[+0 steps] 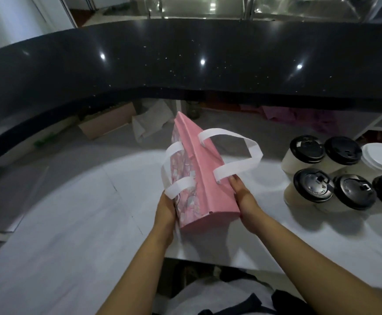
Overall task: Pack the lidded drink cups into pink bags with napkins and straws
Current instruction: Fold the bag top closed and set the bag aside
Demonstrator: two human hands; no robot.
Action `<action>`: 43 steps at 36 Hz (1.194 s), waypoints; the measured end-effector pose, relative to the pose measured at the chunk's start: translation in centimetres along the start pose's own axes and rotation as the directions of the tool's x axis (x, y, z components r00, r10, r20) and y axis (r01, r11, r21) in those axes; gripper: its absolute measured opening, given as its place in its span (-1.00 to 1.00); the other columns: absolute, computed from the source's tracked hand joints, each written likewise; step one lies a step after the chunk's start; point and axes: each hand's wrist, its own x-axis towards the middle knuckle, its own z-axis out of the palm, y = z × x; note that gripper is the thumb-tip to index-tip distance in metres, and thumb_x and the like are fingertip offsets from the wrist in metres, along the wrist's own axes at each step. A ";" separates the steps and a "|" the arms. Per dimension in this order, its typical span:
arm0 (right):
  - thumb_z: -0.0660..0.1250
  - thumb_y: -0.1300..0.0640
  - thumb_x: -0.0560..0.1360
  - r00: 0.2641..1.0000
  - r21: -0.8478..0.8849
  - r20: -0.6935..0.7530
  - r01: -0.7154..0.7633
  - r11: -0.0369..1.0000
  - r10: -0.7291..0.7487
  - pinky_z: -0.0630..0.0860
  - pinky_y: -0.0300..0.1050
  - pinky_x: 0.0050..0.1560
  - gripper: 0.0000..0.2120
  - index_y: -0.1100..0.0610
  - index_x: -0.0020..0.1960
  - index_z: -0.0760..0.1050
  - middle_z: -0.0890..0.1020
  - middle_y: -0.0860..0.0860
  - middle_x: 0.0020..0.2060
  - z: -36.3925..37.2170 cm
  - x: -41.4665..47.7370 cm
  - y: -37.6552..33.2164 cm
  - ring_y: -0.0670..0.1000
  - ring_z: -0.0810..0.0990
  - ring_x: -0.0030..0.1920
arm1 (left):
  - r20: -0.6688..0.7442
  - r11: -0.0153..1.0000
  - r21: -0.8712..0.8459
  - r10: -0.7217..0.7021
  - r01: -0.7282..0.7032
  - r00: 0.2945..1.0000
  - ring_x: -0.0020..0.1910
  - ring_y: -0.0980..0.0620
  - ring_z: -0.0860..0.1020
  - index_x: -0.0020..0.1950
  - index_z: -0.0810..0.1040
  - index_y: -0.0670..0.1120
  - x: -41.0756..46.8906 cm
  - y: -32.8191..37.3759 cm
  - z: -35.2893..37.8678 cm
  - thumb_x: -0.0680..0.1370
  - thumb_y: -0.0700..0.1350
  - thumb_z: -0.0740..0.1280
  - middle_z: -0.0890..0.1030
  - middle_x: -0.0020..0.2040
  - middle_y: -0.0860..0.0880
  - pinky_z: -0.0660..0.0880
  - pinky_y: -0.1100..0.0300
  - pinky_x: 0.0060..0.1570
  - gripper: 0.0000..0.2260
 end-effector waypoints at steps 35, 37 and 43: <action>0.18 -0.37 0.52 0.982 0.203 0.184 -0.069 0.977 0.032 0.60 -0.02 -0.02 -0.38 0.10 0.26 0.59 0.72 0.11 0.01 -3.3 -7.0 -2.0 0.10 0.71 -0.01 | 0.192 0.986 -0.164 0.062 -0.030 0.979 -0.26 0.08 0.70 0.09 0.58 0.02 -9.1 0.0 5.9 0.66 0.17 0.10 0.74 -0.20 0.03 0.60 0.17 -0.28 -0.67; 0.14 -0.35 0.56 0.979 0.214 0.193 0.028 0.976 -0.070 0.54 0.12 0.24 -0.43 0.01 0.32 0.56 0.68 0.10 0.14 -5.0 -8.4 -2.2 0.13 0.66 0.14 | 0.157 0.974 -0.222 0.086 -0.050 0.984 -0.28 0.08 0.70 0.08 0.59 -0.01 -10.7 -0.1 7.2 0.65 0.15 0.14 0.74 -0.22 0.01 0.59 0.14 -0.26 -0.68; 0.16 -0.30 0.52 0.881 0.172 0.167 0.416 0.893 -0.442 0.38 -0.06 0.41 -0.42 -0.23 0.52 0.25 0.38 -0.25 0.46 -12.0 -14.7 -2.6 -0.16 0.40 0.43 | 0.062 0.971 -0.161 0.190 -0.178 0.980 -0.32 0.10 0.69 0.15 0.58 -0.02 -16.7 -2.0 12.6 0.68 0.11 0.11 0.72 -0.26 0.05 0.58 0.24 -0.42 -0.68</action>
